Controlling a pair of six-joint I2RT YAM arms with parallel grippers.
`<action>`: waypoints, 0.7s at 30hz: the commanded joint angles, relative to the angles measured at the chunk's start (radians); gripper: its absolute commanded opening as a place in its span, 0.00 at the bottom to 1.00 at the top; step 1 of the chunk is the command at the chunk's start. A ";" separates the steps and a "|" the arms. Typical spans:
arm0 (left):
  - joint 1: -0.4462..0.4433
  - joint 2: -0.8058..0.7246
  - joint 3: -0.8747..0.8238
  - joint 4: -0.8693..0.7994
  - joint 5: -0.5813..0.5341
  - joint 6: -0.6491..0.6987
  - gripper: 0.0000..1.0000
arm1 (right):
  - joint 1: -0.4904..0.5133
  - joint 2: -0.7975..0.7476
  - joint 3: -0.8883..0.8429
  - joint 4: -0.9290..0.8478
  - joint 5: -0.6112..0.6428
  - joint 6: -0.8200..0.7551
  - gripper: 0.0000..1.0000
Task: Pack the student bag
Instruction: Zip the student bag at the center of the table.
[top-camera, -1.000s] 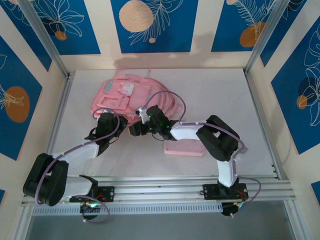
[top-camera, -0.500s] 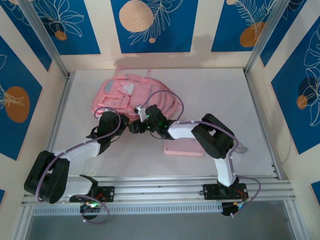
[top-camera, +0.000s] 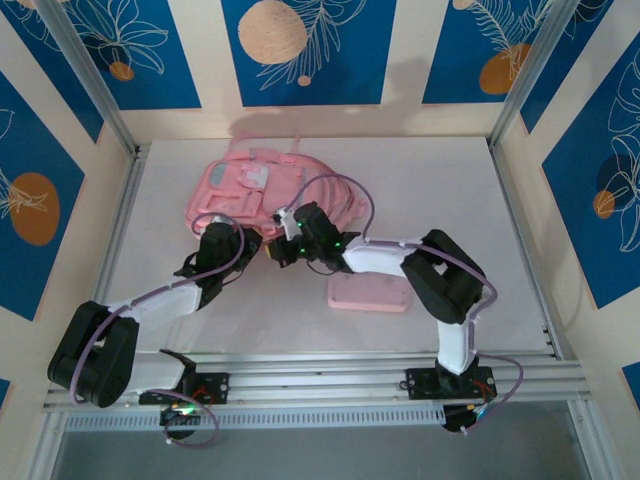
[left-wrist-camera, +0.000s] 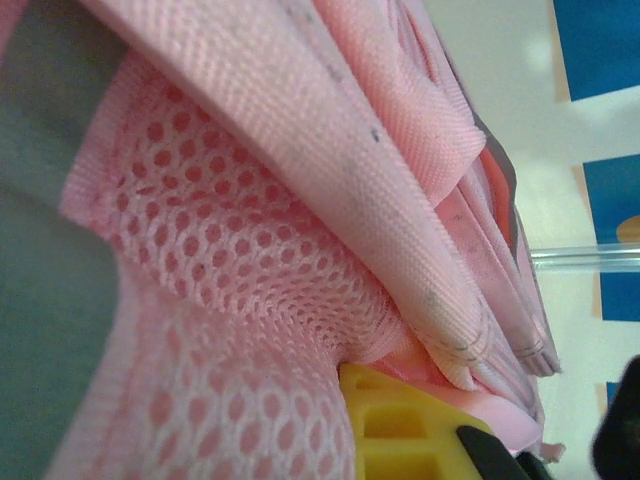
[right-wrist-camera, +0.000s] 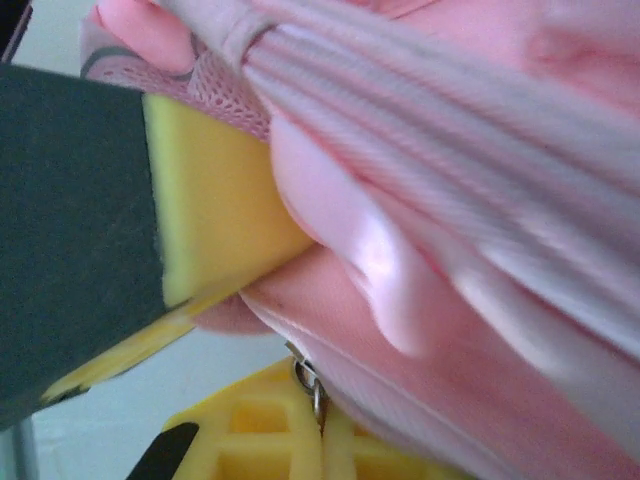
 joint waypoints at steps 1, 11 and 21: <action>0.022 -0.020 0.016 0.010 -0.008 0.093 0.00 | -0.056 -0.085 -0.031 -0.258 -0.036 0.033 0.00; 0.081 -0.033 0.021 -0.042 -0.002 0.165 0.00 | -0.243 -0.161 0.023 -0.751 0.014 -0.121 0.00; 0.203 0.022 0.065 -0.058 0.009 0.281 0.00 | -0.351 -0.194 0.101 -0.831 -0.022 -0.191 0.00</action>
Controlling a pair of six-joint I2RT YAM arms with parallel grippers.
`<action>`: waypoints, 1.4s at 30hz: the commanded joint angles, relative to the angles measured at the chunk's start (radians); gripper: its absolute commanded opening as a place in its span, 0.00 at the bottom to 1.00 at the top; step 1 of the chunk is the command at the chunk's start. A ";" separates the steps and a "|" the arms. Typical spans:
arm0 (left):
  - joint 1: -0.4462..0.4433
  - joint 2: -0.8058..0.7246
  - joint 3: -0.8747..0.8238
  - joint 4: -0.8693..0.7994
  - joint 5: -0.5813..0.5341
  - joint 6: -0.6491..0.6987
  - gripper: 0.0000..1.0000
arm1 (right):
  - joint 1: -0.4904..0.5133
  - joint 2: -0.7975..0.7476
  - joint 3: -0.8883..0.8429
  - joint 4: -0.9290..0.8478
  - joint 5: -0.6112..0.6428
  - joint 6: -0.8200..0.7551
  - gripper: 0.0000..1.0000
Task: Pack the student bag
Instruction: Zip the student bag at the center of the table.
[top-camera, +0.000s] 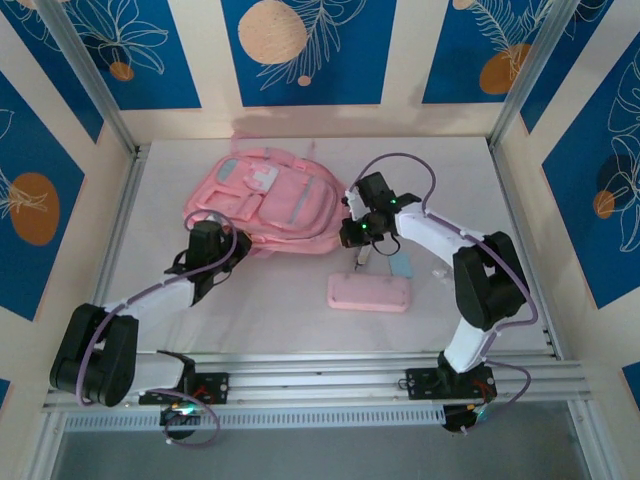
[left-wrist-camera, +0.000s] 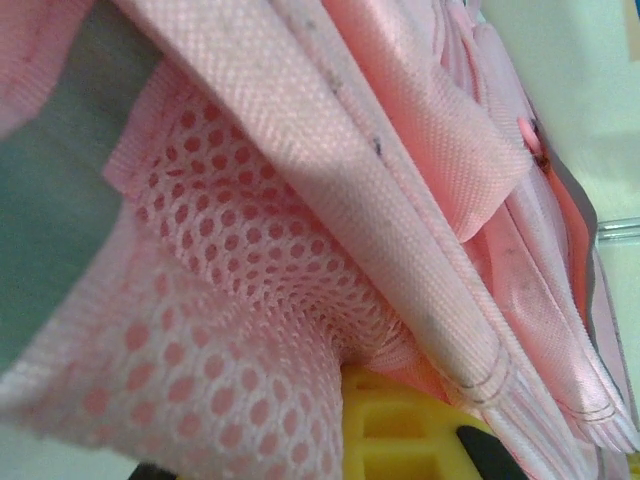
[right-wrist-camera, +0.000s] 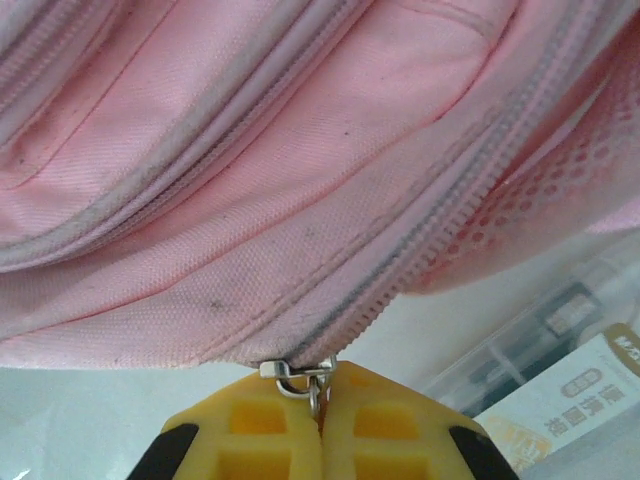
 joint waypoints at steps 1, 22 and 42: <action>0.081 0.040 0.070 0.049 -0.084 0.087 0.00 | 0.006 -0.021 0.040 -0.087 -0.083 -0.026 0.00; 0.084 -0.159 0.014 -0.055 0.062 -0.115 0.79 | 0.233 0.349 0.432 0.258 -0.613 0.404 0.00; 0.013 0.095 0.043 0.216 -0.006 -0.145 0.00 | 0.266 0.241 0.363 -0.282 -0.310 0.038 0.00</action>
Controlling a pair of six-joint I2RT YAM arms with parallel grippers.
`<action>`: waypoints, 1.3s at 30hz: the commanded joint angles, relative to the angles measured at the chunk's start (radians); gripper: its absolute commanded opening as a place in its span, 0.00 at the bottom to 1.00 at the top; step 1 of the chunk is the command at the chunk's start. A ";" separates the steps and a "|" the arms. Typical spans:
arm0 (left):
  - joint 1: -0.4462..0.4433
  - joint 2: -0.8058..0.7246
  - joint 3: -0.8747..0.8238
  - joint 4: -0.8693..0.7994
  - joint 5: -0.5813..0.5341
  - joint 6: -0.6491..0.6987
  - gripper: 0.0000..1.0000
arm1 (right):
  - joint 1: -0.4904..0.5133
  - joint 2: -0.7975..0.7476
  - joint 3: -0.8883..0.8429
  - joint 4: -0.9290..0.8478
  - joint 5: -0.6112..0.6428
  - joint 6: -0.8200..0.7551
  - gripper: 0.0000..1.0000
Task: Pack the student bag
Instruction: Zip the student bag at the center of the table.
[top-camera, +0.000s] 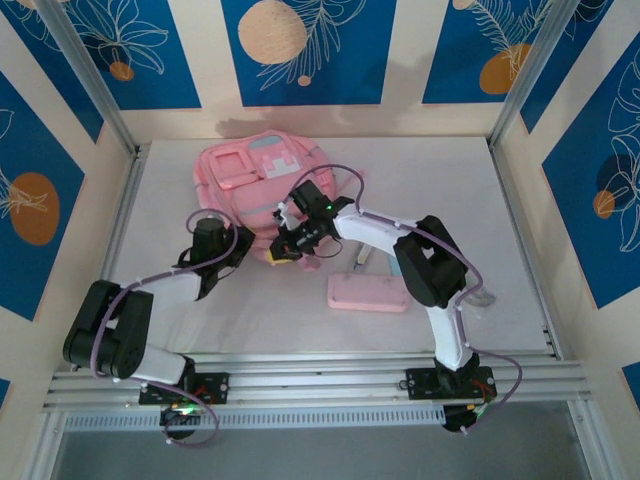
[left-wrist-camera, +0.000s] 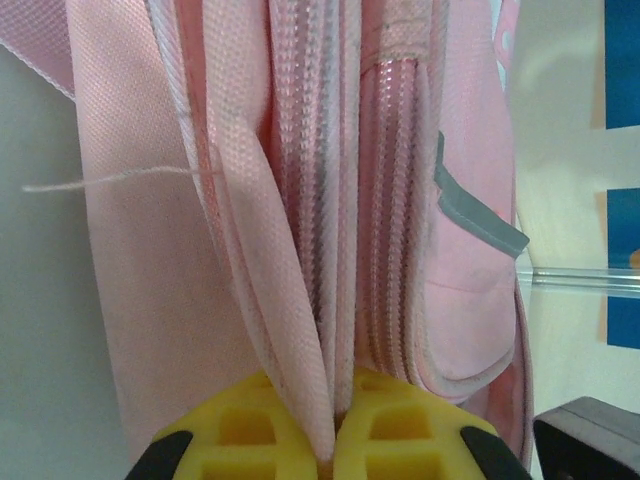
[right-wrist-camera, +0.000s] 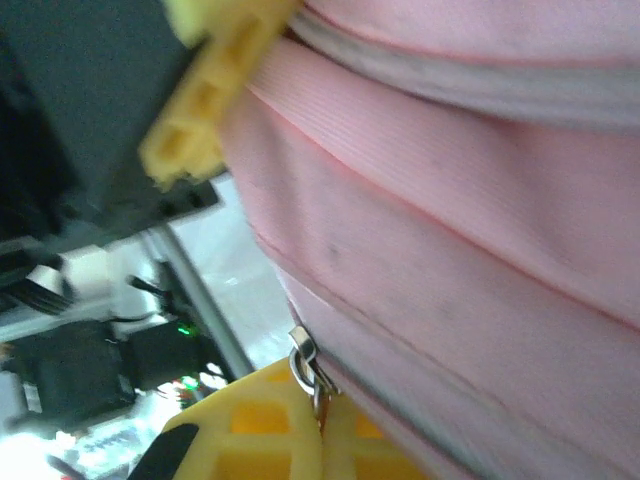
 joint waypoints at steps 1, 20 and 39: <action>0.013 -0.065 0.051 -0.021 -0.050 0.092 0.00 | -0.021 -0.092 0.048 -0.415 0.149 -0.278 0.00; 0.159 -0.122 0.153 -0.350 0.235 0.378 0.00 | -0.359 0.139 0.370 -0.606 0.655 -0.750 0.00; 0.241 -0.116 0.282 -0.457 0.146 0.306 0.99 | -0.150 0.216 0.470 -0.221 -0.185 -0.212 0.00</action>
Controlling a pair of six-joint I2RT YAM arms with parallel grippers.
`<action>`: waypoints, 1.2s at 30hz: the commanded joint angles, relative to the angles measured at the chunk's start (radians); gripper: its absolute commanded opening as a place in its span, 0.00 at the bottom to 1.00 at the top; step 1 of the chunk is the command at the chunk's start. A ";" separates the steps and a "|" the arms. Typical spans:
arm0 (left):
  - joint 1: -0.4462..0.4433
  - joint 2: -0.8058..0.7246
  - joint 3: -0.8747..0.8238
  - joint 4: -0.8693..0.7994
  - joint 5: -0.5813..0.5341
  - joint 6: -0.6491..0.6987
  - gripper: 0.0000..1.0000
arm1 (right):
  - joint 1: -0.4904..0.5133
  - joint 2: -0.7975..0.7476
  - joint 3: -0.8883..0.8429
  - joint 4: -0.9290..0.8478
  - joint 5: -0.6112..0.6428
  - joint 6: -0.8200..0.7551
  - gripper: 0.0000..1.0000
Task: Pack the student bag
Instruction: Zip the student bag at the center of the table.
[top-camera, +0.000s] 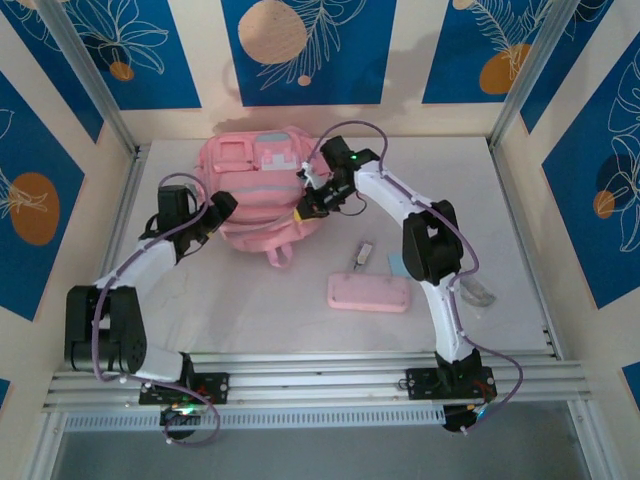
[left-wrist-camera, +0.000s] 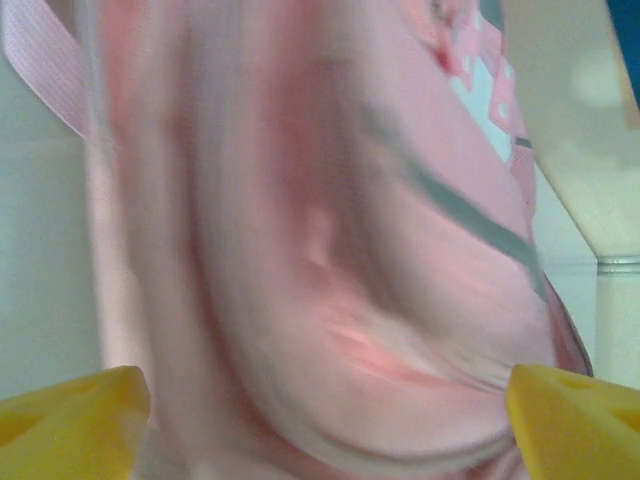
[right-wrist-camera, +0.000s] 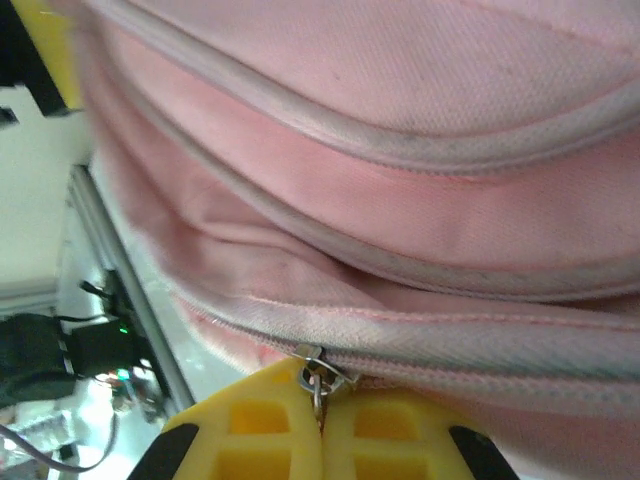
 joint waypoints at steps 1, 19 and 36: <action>-0.008 -0.131 -0.052 -0.004 -0.035 -0.082 1.00 | 0.079 0.027 0.025 0.182 -0.112 0.157 0.00; -0.160 -0.190 -0.298 0.261 -0.227 -0.547 1.00 | 0.221 -0.004 -0.019 0.233 -0.133 0.237 0.00; -0.153 0.067 -0.298 0.509 -0.217 -0.513 0.00 | 0.215 -0.083 -0.205 -0.183 0.416 -0.235 0.00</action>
